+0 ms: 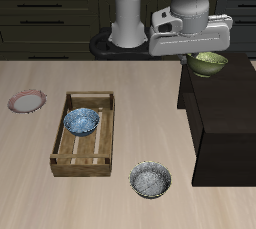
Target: Place the blue bowl and the green bowl in the wooden tray
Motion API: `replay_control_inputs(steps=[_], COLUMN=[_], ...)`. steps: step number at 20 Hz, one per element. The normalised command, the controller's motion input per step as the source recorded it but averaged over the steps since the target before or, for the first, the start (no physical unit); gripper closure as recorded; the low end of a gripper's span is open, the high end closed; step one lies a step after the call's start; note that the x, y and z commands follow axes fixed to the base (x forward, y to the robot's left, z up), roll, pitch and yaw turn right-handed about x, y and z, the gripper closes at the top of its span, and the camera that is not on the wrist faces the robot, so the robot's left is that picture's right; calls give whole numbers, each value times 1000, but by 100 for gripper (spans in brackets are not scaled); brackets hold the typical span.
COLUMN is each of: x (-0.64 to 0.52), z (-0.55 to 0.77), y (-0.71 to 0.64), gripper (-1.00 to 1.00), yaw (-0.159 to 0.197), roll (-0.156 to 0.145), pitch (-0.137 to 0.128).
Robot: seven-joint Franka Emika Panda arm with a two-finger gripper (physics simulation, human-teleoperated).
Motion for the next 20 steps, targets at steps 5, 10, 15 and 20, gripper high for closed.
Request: replay_control_inputs(steps=[5, 10, 15, 20], x=[-13, -50, 44, 23], z=[97, 0, -173, -40], y=[-629, -449, -686, -664], gripper=[100, 100, 100, 100], yaw=[1, -5, 23, -14], roll=[-53, -37, -73, -70], pitch=[-22, -5, 5, -3])
